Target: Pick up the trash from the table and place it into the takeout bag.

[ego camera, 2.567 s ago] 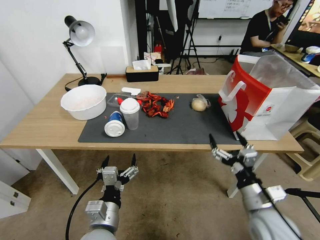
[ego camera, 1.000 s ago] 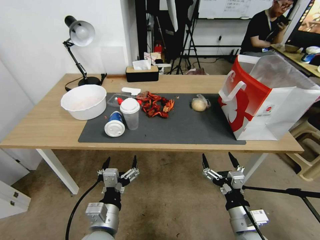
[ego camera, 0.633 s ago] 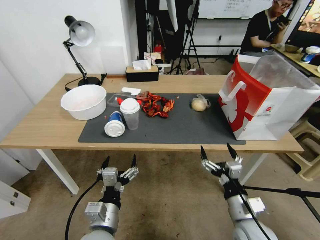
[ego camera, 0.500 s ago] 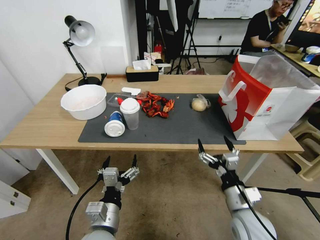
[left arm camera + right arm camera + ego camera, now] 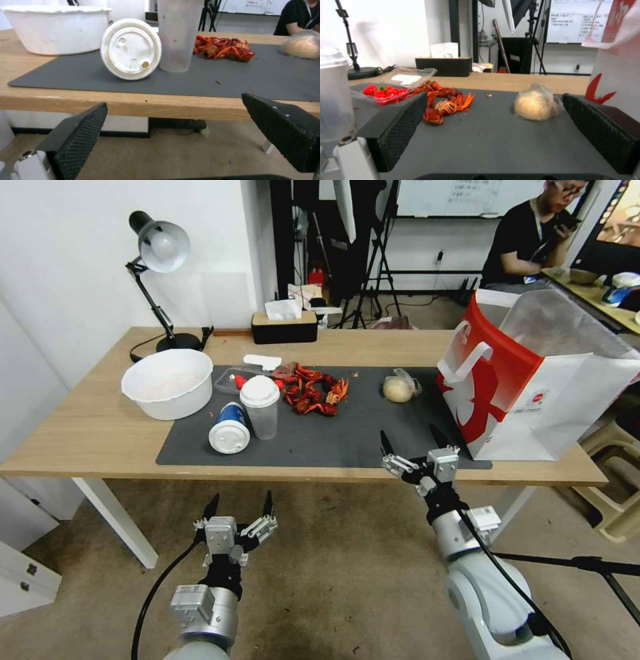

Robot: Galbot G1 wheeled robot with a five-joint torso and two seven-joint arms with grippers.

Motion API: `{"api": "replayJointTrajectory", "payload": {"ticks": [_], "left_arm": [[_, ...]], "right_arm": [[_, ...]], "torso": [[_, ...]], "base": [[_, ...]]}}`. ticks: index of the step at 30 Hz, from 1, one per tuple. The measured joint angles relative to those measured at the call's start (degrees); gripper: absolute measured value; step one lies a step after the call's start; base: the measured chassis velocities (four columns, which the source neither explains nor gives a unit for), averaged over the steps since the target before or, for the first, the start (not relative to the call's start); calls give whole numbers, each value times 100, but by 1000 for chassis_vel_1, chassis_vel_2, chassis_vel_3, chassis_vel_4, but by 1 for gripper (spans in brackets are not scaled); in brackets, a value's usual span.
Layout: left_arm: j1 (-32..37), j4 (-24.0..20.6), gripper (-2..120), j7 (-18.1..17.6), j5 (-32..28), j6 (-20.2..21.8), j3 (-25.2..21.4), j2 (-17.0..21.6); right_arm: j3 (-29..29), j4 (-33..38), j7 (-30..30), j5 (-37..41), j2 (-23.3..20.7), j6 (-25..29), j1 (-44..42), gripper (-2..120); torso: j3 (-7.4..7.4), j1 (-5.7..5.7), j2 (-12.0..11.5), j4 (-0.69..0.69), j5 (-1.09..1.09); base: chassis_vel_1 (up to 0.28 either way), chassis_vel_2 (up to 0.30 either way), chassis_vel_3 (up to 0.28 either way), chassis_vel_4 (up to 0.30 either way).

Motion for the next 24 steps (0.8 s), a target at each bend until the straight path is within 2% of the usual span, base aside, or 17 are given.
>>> {"api": "replayJointTrajectory", "payload": {"ticks": [12,24], "left_arm": [[71,-34,100,-3,52,12,-65,-61],[112,-34,100,-3,77,10,-111,-110]], "right_arm": [[-312,-442,598,447,-204,-760,1048,100],[-632,-1162,1365,1013,-285,-1746,2104,100]], "torso": [[0,-1,0,0,0],[0,-1,0,0,0]], "base": [[0,0,0,0],[0,0,0,0]]}}
